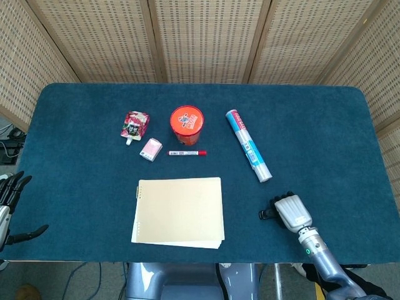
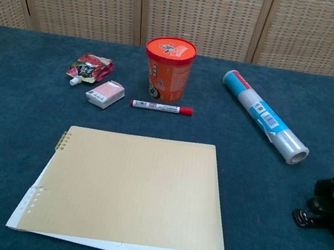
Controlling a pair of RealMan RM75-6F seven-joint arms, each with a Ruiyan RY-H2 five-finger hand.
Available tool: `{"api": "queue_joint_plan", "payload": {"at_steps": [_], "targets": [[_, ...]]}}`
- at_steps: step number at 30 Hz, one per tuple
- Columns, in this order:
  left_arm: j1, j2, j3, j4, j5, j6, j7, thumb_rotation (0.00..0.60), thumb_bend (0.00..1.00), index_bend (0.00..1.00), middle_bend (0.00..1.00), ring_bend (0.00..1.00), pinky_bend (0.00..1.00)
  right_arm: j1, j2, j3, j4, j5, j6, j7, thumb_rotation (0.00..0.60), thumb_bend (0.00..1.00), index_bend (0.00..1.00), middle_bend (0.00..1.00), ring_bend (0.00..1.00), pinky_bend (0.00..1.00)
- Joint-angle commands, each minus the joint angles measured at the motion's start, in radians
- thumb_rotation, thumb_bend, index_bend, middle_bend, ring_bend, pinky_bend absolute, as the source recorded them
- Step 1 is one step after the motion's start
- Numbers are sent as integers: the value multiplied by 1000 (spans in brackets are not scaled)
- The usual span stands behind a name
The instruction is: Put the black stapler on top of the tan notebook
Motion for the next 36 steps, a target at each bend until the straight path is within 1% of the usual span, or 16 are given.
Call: {"api": "queue_joint_plan", "payload": {"at_steps": [1, 4, 5, 9, 11, 15, 16, 18, 21, 25, 31, 36], "targets": [[-1, 1, -1, 0, -3, -2, -3, 600, 0, 0, 0, 0, 0, 3, 3, 1, -10, -37, 44, 20, 600, 564, 601, 595, 532, 416], [-3, 1, -2, 1, -6, -5, -7, 600, 0, 0, 0, 0, 0, 12, 27, 8, -56, -63, 72, 38, 600, 573, 601, 595, 532, 416], [-5, 1, -2, 2, -8, -9, -8, 600, 0, 0, 0, 0, 0, 21, 44, 14, -89, -75, 77, 33, 600, 576, 601, 595, 532, 416], [-11, 1, -5, 4, -18, -23, -11, 600, 0, 0, 0, 0, 0, 66, 94, 42, -202, -87, 49, -23, 600, 578, 601, 595, 532, 416], [-16, 1, -9, 5, -29, -32, -14, 600, 0, 0, 0, 0, 0, 105, 116, 73, -275, -77, 11, -80, 600, 578, 601, 595, 532, 416], [-25, 2, -13, 7, -45, -52, -22, 600, 0, 0, 0, 0, 0, 184, 122, 131, -361, -33, -79, -175, 600, 578, 601, 595, 532, 416], [-29, 2, -14, 8, -51, -60, -25, 600, 0, 0, 0, 0, 0, 218, 117, 154, -382, -4, -125, -199, 600, 578, 601, 595, 532, 415], [-34, 2, -16, 10, -60, -72, -31, 600, 0, 0, 0, 0, 0, 267, 110, 179, -403, 41, -197, -215, 600, 577, 601, 595, 531, 415], [-45, 4, -21, 16, -78, -94, -41, 600, 0, 0, 0, 0, 0, 363, 78, 223, -393, 118, -311, -248, 600, 577, 602, 595, 531, 416], [-57, 6, -28, 23, -98, -116, -52, 600, 0, 0, 0, 0, 0, 446, 15, 238, -345, 153, -375, -287, 600, 577, 602, 595, 532, 415], [-75, 4, -37, 37, -135, -155, -67, 600, 0, 0, 0, 0, 0, 544, -81, 216, -284, 201, -454, -342, 600, 576, 602, 595, 532, 416], [-83, 2, -41, 46, -156, -176, -72, 600, 0, 0, 0, 0, 0, 586, -145, 172, -235, 178, -470, -376, 600, 572, 602, 595, 532, 415]]}}
